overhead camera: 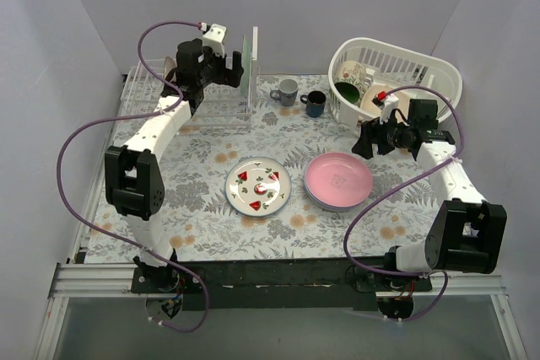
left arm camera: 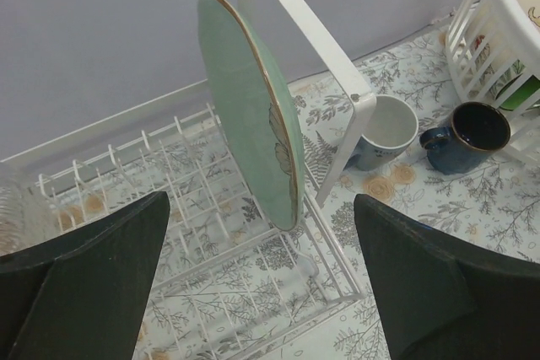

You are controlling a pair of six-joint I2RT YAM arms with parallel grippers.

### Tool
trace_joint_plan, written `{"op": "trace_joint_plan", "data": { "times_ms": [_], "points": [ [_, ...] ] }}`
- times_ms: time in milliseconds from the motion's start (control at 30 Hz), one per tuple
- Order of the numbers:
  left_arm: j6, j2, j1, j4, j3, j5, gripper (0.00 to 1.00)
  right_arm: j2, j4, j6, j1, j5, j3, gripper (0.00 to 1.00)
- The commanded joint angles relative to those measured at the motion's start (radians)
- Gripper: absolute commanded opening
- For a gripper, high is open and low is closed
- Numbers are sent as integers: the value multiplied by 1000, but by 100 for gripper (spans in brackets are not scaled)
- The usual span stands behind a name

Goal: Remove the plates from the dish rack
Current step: Unload the plate from the dish rack.

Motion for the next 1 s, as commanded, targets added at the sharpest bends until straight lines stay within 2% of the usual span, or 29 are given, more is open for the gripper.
{"op": "trace_joint_plan", "data": {
  "times_ms": [0,567,967],
  "points": [
    [-32,7,16,23,82,80,90,-29,54,-10,3,-5,-12,84],
    [-46,151,20,34,148,105,89,-35,57,-10,3,-9,-19,84],
    [-49,274,20,17,250,106,90,-36,57,-10,1,-11,-24,83]
  ]
}}
